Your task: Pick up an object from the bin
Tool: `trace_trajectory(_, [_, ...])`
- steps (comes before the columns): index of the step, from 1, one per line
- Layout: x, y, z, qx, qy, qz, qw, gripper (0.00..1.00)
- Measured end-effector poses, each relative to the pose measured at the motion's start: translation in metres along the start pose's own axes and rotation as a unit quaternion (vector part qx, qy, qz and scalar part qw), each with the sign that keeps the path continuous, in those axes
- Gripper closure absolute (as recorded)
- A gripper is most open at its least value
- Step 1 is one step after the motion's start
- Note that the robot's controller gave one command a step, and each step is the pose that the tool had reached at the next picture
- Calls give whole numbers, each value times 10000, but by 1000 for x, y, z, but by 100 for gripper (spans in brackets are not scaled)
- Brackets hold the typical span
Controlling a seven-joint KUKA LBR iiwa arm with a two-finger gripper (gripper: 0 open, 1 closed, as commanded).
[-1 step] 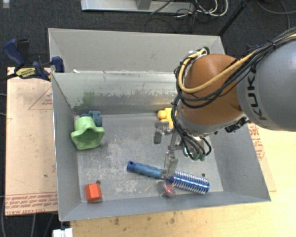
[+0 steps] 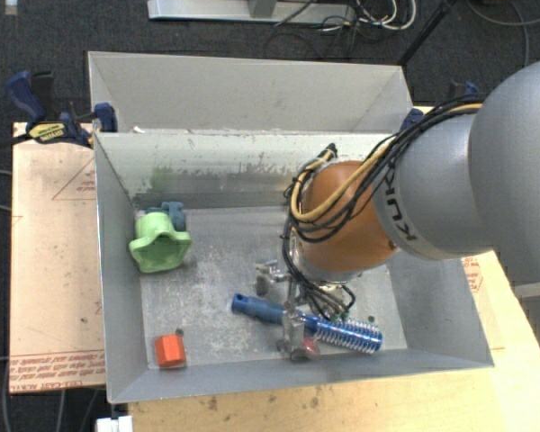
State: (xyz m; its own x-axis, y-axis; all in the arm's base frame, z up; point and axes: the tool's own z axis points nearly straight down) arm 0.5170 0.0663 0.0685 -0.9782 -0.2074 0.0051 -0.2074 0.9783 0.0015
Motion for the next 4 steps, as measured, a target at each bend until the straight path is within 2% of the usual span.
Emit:
trace_trajectory(1, [-2, 0, -3, -1, -25, 5, 10000, 100])
trace_trajectory(2, [4, -5, -113, 9, -71, -15, 10000, 100])
trace_trajectory(3, [1, -11, -158, 9, -65, -101, 9999, 100])
trace_trajectory(4, [10, -10, -36, -22, -29, -3092, 9510, 100])
